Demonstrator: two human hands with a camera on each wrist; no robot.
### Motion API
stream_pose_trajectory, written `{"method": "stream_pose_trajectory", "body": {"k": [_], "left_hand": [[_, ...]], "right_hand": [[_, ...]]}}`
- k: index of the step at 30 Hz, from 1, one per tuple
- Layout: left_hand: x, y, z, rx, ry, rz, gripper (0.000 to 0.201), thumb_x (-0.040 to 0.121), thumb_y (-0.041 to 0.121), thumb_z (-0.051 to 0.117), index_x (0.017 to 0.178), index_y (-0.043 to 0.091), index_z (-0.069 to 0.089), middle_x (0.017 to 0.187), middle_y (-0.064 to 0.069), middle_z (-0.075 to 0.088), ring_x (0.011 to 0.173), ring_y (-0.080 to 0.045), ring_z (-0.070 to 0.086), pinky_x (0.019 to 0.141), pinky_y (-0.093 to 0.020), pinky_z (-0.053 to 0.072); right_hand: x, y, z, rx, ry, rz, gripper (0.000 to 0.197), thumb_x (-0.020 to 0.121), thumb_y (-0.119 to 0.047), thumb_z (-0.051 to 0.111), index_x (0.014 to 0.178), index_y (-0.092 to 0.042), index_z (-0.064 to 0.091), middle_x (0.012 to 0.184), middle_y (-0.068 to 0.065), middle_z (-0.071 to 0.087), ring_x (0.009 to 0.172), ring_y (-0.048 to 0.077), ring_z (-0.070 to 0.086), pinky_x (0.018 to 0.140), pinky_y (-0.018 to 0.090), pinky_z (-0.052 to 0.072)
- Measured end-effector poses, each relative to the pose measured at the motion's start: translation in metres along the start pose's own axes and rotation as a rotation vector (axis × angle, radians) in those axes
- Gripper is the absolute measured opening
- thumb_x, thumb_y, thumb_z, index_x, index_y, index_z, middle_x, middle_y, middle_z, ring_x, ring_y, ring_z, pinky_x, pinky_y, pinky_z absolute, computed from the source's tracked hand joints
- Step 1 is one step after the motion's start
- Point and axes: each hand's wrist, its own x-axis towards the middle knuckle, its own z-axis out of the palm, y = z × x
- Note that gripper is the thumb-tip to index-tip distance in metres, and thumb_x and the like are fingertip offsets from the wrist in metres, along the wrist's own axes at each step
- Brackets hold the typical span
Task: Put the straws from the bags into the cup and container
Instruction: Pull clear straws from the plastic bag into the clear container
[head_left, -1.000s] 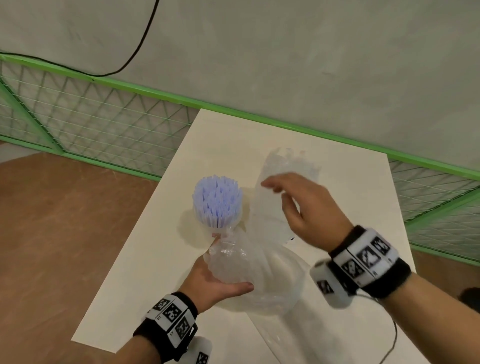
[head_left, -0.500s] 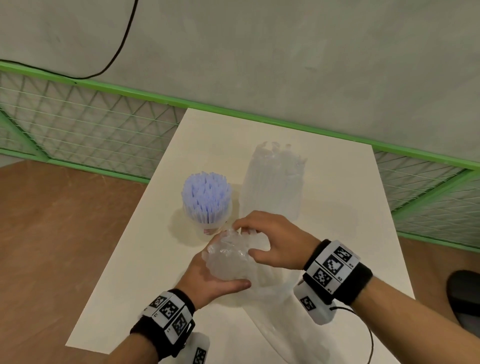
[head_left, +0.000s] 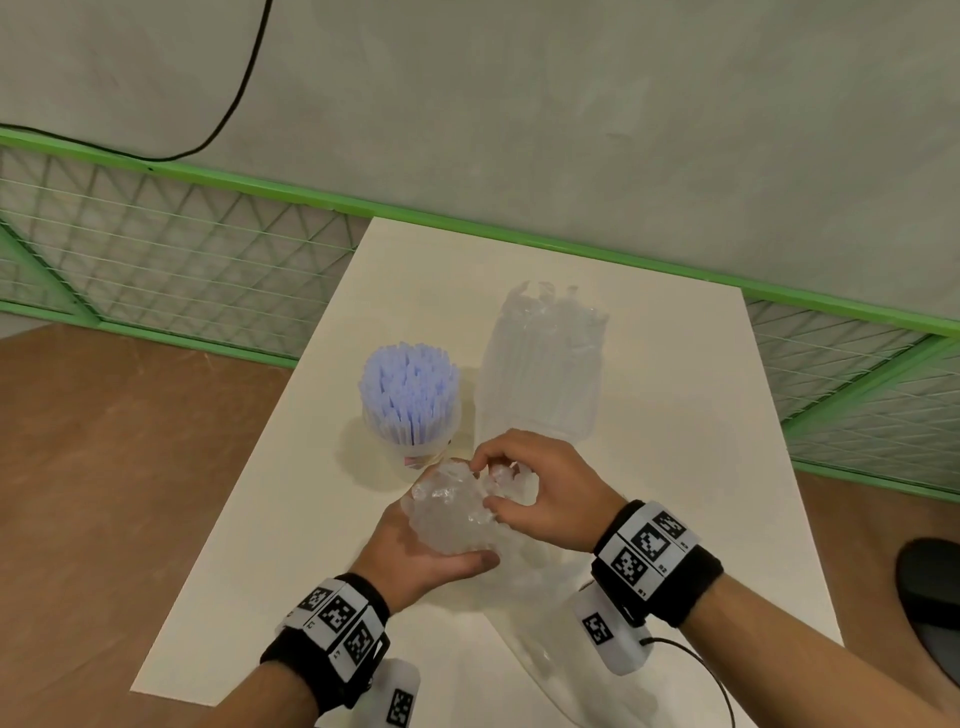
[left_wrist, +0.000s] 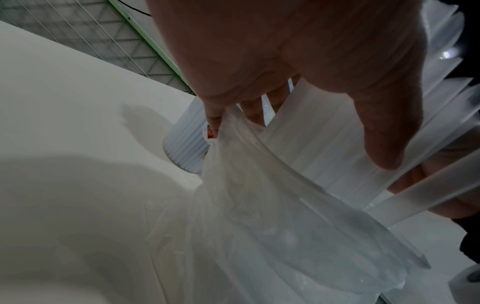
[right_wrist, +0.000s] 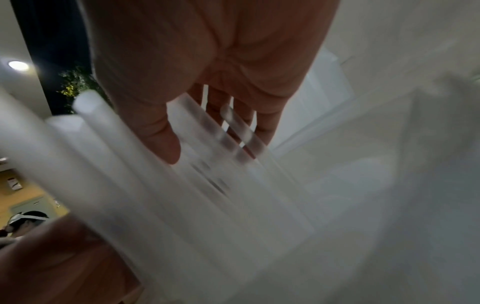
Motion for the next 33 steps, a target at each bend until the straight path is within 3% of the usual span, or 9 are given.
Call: {"method": "stream_pose_trajectory", "body": {"k": [2, 5, 10, 12, 17, 21, 25, 29, 33], "left_hand": [[0.001, 0.0, 0.0, -0.004, 0.0, -0.007, 0.064, 0.061, 0.015, 0.094, 0.116, 0.026, 0.062, 0.108, 0.005, 0.072, 0.105, -0.009, 0.067, 0.087, -0.024, 0.051], [0.002, 0.0, 0.0, -0.003, -0.005, -0.009, 0.068, 0.061, 0.018, 0.094, 0.119, 0.029, 0.06, 0.112, 0.005, 0.071, 0.108, -0.009, 0.065, 0.09, -0.024, 0.052], [0.003, 0.005, -0.001, -0.017, 0.033, -0.051, 0.057, 0.063, 0.014, 0.092, 0.11, 0.03, 0.064, 0.103, 0.012, 0.074, 0.099, -0.002, 0.068, 0.08, -0.018, 0.051], [0.003, 0.005, -0.002, -0.037, 0.056, -0.065, 0.059, 0.063, 0.01, 0.091, 0.11, 0.03, 0.062, 0.101, 0.018, 0.073, 0.096, 0.002, 0.067, 0.076, -0.012, 0.05], [0.005, 0.002, -0.003, -0.08, 0.087, -0.106, 0.064, 0.061, 0.013, 0.093, 0.114, 0.028, 0.061, 0.102, 0.019, 0.073, 0.095, 0.003, 0.068, 0.076, -0.011, 0.05], [0.006, 0.006, -0.001, -0.056, 0.088, -0.084, 0.057, 0.061, 0.012, 0.093, 0.108, 0.026, 0.064, 0.098, 0.017, 0.074, 0.091, 0.002, 0.069, 0.074, -0.012, 0.051], [0.007, 0.01, 0.002, -0.034, 0.072, -0.023, 0.05, 0.065, -0.001, 0.087, 0.097, 0.031, 0.067, 0.094, 0.013, 0.076, 0.088, -0.002, 0.071, 0.073, -0.011, 0.051], [0.007, 0.013, 0.005, -0.053, 0.061, 0.003, 0.047, 0.066, -0.005, 0.086, 0.098, 0.024, 0.069, 0.092, 0.006, 0.077, 0.086, -0.007, 0.072, 0.071, -0.014, 0.052], [0.006, 0.014, 0.007, -0.056, 0.066, 0.003, 0.044, 0.066, 0.001, 0.087, 0.101, 0.021, 0.068, 0.093, 0.007, 0.077, 0.088, -0.008, 0.072, 0.072, -0.013, 0.052]], "right_hand": [[0.001, 0.002, 0.001, -0.011, 0.005, -0.01, 0.023, 0.075, -0.008, 0.074, 0.093, -0.021, 0.067, 0.092, -0.006, 0.062, 0.086, 0.008, 0.058, 0.076, 0.014, 0.041], [0.001, 0.003, 0.001, -0.003, 0.004, 0.023, 0.021, 0.076, -0.009, 0.073, 0.087, -0.024, 0.062, 0.091, -0.007, 0.066, 0.085, 0.008, 0.059, 0.075, 0.013, 0.041], [-0.001, 0.003, -0.002, 0.041, 0.038, 0.04, 0.022, 0.085, -0.009, 0.068, 0.103, -0.021, 0.061, 0.089, -0.019, 0.063, 0.088, 0.006, 0.061, 0.082, 0.018, 0.044], [-0.004, 0.003, -0.007, 0.044, 0.071, 0.024, 0.025, 0.088, -0.007, 0.064, 0.109, -0.02, 0.061, 0.09, -0.017, 0.062, 0.091, 0.008, 0.061, 0.084, 0.018, 0.045], [-0.025, 0.003, -0.015, 0.031, 0.152, -0.007, 0.016, 0.091, -0.004, 0.061, 0.1, -0.018, 0.063, 0.094, -0.012, 0.061, 0.092, 0.011, 0.06, 0.083, 0.019, 0.042], [-0.044, 0.0, 0.002, 0.055, 0.225, -0.058, 0.005, 0.094, -0.018, 0.059, 0.094, -0.013, 0.062, 0.093, -0.007, 0.059, 0.09, 0.012, 0.057, 0.08, 0.023, 0.043], [-0.052, -0.002, 0.028, -0.012, 0.343, -0.09, 0.026, 0.086, -0.033, 0.072, 0.094, -0.011, 0.06, 0.096, -0.003, 0.058, 0.092, 0.012, 0.056, 0.081, 0.023, 0.045], [-0.052, 0.002, 0.044, -0.064, 0.437, -0.06, 0.031, 0.081, -0.022, 0.076, 0.103, -0.017, 0.055, 0.097, -0.008, 0.057, 0.091, 0.006, 0.054, 0.082, 0.02, 0.045], [-0.054, 0.001, 0.043, -0.068, 0.473, -0.056, 0.024, 0.088, -0.013, 0.065, 0.11, -0.02, 0.056, 0.104, -0.01, 0.058, 0.1, 0.0, 0.053, 0.088, 0.018, 0.043]]}}
